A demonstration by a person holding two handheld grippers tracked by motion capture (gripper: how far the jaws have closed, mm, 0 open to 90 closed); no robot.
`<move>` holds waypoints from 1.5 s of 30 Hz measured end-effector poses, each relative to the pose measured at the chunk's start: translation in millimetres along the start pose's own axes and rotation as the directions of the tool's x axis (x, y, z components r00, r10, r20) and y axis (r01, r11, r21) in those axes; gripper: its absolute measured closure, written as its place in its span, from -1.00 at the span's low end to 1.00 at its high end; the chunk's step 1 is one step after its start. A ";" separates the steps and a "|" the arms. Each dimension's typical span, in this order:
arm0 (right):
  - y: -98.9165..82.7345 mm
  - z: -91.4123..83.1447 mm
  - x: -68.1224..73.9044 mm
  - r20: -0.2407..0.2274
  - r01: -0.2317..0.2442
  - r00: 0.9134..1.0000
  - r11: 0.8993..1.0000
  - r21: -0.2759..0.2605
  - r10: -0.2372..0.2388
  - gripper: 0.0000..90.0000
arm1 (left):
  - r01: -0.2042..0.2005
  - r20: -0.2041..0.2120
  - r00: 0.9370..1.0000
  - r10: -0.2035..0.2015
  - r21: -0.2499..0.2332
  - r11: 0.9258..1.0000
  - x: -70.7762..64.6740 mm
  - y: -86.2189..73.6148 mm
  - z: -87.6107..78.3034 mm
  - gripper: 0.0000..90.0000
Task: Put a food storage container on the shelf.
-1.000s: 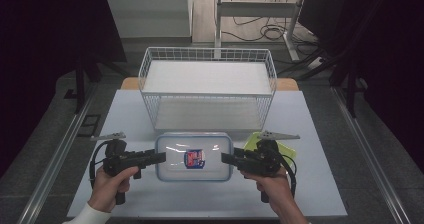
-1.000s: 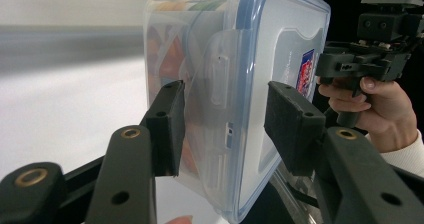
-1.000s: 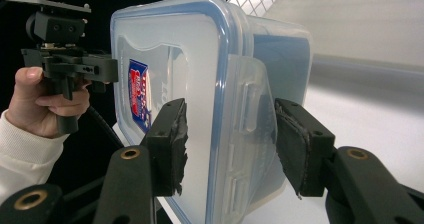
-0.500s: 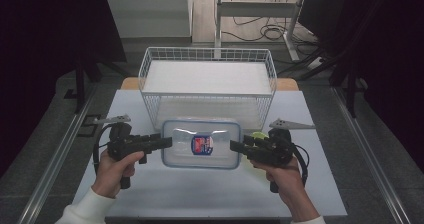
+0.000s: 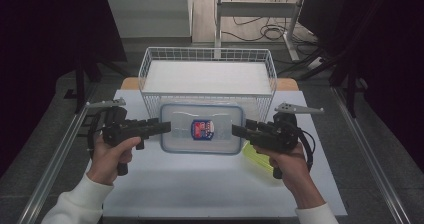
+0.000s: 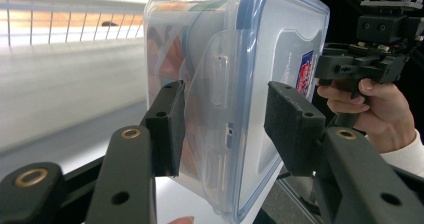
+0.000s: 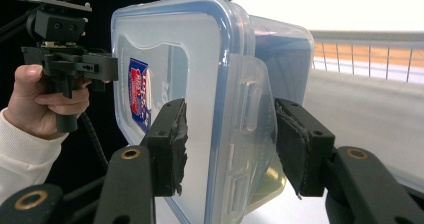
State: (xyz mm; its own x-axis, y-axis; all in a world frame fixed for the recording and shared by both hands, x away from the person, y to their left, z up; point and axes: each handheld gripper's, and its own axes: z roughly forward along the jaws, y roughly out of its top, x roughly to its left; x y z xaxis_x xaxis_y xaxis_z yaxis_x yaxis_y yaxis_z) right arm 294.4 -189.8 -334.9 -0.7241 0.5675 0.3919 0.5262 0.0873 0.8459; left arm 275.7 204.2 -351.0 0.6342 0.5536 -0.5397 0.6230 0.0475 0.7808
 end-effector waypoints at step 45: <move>95.9 23.8 -36.4 0.006 0.061 0.998 0.998 -0.014 -0.061 0.08 | -0.018 0.008 1.000 0.018 -0.049 0.999 33.1 90.6 19.6 0.16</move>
State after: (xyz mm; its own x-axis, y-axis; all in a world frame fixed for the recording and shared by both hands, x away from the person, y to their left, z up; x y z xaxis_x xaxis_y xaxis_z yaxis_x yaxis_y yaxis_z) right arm 381.9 -182.6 -276.6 -0.7523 0.5659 0.3373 0.4748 0.1108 0.8731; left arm 362.1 210.5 -304.2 0.6488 0.5480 -0.5279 0.5886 0.0782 0.8046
